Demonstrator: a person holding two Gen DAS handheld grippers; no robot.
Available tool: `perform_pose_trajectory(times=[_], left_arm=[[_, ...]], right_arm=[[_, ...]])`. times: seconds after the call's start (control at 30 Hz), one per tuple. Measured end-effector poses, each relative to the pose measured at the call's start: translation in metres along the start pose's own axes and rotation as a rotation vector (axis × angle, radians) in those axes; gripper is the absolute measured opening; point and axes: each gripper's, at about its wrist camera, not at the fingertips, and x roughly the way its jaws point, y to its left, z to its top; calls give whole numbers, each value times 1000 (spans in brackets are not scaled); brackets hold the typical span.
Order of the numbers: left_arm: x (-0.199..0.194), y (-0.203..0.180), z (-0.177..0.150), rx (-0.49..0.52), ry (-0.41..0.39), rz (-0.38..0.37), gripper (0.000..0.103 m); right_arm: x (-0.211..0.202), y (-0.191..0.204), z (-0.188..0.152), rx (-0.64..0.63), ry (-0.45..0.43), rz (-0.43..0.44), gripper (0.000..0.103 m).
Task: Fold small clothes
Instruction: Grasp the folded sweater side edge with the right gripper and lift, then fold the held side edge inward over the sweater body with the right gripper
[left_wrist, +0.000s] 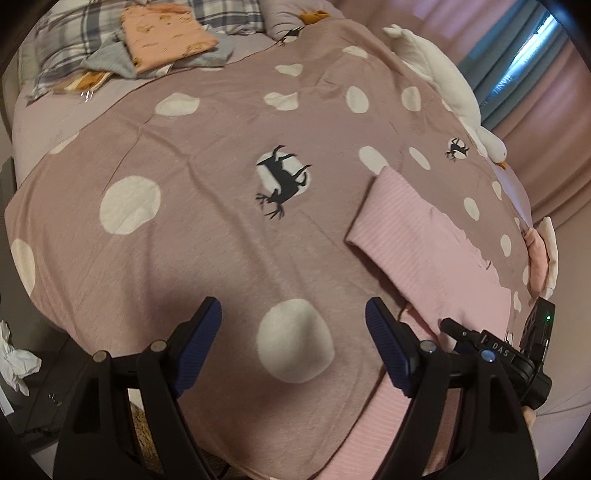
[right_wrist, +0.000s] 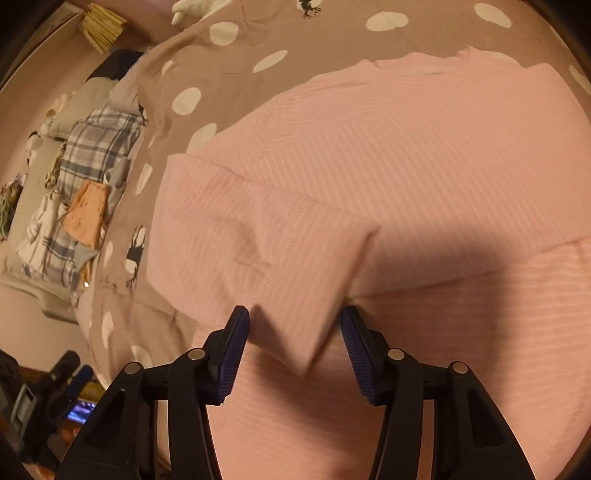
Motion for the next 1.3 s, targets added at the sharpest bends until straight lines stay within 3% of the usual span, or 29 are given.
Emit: perform_pose_trajectory(times=[0.23,0.33,0.57,1.3], left_arm=[[5,5,1,-21,19,-18,80],[4,6,1,-23,15,-26,80],[7,6,0,-32,24,-37,80],[8,4,-2,-30,28,-53,80]], right_arm=[[9,0,12,3,14,-9,15],[2,5,12,-26,10,-26,11],[-24,28,15,-138,-57,-55,9],[-97,91,54,-322,-277,-100,8]])
